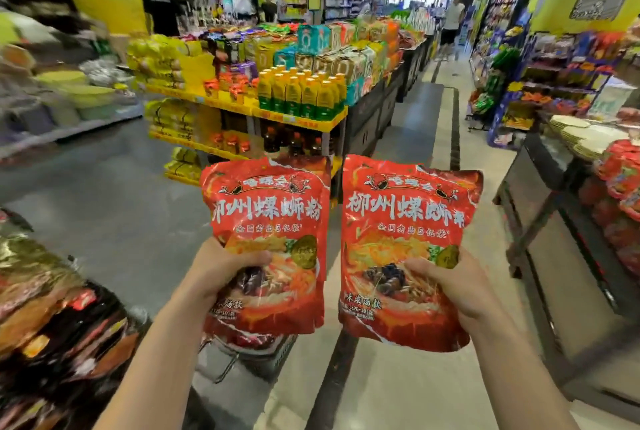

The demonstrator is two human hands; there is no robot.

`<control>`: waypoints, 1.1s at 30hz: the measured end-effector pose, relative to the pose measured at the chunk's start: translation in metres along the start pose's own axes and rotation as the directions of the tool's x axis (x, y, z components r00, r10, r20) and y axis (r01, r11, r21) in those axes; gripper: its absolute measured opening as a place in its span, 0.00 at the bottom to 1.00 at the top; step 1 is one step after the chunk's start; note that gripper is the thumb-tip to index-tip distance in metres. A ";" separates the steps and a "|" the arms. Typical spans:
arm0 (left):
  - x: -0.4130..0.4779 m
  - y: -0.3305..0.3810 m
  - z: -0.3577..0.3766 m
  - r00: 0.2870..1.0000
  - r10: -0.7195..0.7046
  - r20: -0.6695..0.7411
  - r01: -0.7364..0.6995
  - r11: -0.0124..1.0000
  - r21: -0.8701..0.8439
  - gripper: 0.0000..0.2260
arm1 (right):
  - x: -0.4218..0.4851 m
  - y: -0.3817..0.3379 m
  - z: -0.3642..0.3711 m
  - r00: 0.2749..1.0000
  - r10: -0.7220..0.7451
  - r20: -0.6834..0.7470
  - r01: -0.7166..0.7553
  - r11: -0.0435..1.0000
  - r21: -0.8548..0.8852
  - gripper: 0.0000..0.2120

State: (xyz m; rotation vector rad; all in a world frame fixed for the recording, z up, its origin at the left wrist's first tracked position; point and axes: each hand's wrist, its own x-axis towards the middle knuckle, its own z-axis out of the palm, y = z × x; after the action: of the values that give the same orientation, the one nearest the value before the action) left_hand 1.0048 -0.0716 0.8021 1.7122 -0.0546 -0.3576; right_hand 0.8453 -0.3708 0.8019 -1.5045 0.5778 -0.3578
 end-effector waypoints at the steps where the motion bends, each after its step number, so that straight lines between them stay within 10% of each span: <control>1: 0.018 -0.001 0.005 0.999 -0.022 -0.034 0.022 1.000 -0.010 0.23 | 0.031 -0.001 0.002 0.999 0.017 0.036 -0.016 1.000 -0.010 0.28; 17: 0.174 -0.094 -0.029 0.843 -0.279 -0.460 0.189 0.954 -0.232 0.32 | 0.337 0.036 0.174 0.781 0.261 0.568 -0.072 0.940 -0.334 0.30; 29: 0.310 -0.217 -0.044 0.663 -0.635 -0.397 0.402 0.750 -0.526 0.35 | 0.496 0.147 0.312 0.619 0.489 0.614 -0.077 0.817 -0.572 0.31; 33: 0.350 -0.270 -0.035 0.581 -0.700 -0.415 0.442 0.699 -0.561 0.19 | 0.545 0.213 0.344 0.567 0.572 0.593 -0.061 0.747 -0.662 0.31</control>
State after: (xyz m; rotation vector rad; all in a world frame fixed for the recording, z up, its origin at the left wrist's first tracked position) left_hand 1.3022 -0.0730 0.4728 1.3045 1.0453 -0.2570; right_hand 1.4566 -0.3810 0.5074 -1.8845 0.2438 0.8651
